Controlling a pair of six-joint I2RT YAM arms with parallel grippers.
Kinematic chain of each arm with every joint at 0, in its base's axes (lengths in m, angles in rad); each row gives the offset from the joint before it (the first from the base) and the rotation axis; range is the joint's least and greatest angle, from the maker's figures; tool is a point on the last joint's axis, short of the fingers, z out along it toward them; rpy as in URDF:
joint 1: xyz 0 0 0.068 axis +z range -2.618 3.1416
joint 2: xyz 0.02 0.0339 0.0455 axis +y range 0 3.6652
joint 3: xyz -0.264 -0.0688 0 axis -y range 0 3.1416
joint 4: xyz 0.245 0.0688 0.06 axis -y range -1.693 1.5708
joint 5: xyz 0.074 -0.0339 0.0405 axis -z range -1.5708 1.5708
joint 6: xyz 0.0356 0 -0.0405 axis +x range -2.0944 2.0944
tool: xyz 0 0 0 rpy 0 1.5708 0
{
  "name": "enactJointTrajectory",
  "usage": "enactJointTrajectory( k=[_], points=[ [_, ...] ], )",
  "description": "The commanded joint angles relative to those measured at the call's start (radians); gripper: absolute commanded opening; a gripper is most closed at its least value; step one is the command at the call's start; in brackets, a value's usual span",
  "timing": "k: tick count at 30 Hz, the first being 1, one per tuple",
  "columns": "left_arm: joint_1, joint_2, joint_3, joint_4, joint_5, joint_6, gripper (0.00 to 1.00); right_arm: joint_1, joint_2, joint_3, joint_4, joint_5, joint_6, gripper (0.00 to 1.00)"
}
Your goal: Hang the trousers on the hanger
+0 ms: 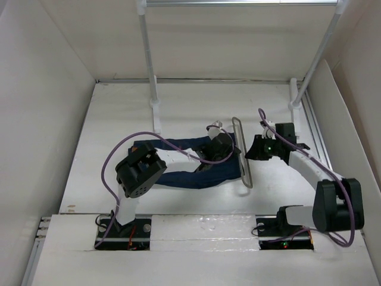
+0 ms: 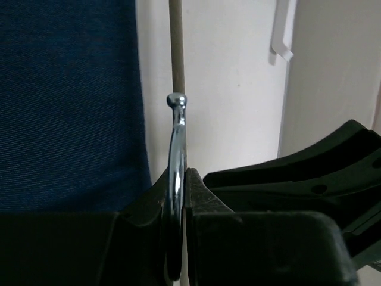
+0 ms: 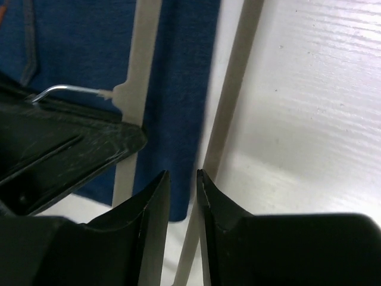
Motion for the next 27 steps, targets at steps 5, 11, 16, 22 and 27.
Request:
enactJointTrajectory(
  k=[5,11,16,22,27],
  points=[
    [0.000,0.054,0.028,0.012,-0.063,-0.029,0.00,-0.007,0.149,-0.035,0.238,-0.067,-0.024,0.38],
    [0.000,0.060,0.019,0.012,-0.060,-0.029,0.00,-0.007,0.248,-0.024,0.284,-0.104,-0.031,0.38],
    [0.000,0.066,0.027,0.001,-0.054,-0.021,0.00,0.013,0.261,-0.028,0.307,-0.085,-0.014,0.39],
    [0.020,0.069,0.027,-0.001,-0.038,-0.009,0.00,0.068,0.325,-0.031,0.385,-0.113,0.041,0.43],
    [0.020,0.072,0.013,0.009,-0.021,-0.004,0.00,0.080,0.328,-0.070,0.455,-0.122,0.096,0.41]
  ],
)
